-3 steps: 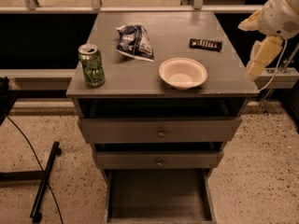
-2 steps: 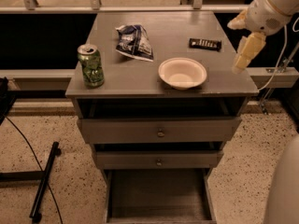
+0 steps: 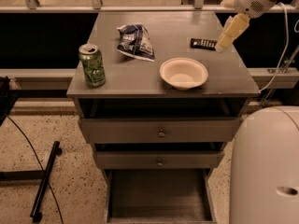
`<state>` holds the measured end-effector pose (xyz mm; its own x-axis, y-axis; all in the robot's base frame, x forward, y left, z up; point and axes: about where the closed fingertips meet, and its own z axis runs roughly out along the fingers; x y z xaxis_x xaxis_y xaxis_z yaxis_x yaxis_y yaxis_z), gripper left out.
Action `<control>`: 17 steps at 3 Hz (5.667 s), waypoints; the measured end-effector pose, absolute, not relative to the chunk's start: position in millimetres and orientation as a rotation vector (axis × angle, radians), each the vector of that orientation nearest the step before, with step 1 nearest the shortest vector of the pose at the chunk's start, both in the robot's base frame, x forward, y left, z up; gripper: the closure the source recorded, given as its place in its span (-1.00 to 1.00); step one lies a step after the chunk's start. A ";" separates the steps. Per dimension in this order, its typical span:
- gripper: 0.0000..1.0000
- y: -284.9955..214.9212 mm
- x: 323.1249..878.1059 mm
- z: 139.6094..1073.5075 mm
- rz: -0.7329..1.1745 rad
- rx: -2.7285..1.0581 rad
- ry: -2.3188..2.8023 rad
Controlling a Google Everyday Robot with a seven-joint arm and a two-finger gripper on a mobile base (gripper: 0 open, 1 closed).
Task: Place rxbar chocolate into bottom drawer
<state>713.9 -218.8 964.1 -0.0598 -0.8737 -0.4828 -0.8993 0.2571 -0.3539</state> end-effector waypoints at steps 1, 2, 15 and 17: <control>-1.00 -217.7 716.0 963.3 0.055 -1.601 1.914; -1.00 -221.7 735.3 964.4 0.049 -1.490 1.918; 1.00 -202.5 815.3 877.2 0.449 -1.056 1.781; 1.00 -167.9 791.8 951.6 0.348 -1.237 1.617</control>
Offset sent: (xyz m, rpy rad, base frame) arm 0.0517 -0.0177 0.0095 0.1629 -0.1168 -0.1967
